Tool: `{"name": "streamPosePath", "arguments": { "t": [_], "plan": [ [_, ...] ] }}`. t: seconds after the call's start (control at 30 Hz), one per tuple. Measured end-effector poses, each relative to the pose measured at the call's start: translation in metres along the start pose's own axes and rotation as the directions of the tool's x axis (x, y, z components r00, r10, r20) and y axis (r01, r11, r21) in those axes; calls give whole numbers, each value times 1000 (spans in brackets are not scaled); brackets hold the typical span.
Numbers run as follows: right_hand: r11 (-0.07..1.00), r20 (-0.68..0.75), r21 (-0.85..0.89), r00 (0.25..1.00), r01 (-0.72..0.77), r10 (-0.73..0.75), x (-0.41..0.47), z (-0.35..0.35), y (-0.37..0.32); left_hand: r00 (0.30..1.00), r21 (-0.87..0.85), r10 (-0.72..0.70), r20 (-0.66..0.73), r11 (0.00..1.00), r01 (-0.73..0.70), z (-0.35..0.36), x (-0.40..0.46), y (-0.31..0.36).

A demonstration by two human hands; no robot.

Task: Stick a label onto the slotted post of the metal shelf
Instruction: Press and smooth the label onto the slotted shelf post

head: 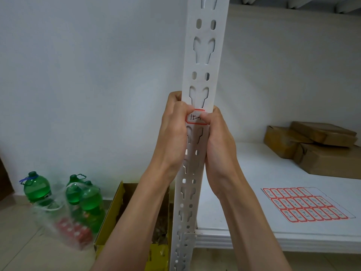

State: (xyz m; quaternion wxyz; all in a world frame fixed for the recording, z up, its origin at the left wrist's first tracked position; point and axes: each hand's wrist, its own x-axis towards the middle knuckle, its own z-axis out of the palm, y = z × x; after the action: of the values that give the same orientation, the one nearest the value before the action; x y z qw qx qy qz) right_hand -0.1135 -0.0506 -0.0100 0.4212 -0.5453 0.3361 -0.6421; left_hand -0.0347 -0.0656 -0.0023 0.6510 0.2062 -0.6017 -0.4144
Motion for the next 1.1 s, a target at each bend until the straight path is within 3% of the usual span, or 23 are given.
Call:
{"name": "streamPosePath", "arguments": {
  "t": [0.43,1.1],
  "plan": [
    [999,-1,-23,1000,29,-29,0,0,-1,999,-69,-15,40,997,18,0,2,-4],
    [997,80,79,997,-26,19,2,-1,-1,999,-8,41,-9,999,-41,2,-2,1]
  ]
}}
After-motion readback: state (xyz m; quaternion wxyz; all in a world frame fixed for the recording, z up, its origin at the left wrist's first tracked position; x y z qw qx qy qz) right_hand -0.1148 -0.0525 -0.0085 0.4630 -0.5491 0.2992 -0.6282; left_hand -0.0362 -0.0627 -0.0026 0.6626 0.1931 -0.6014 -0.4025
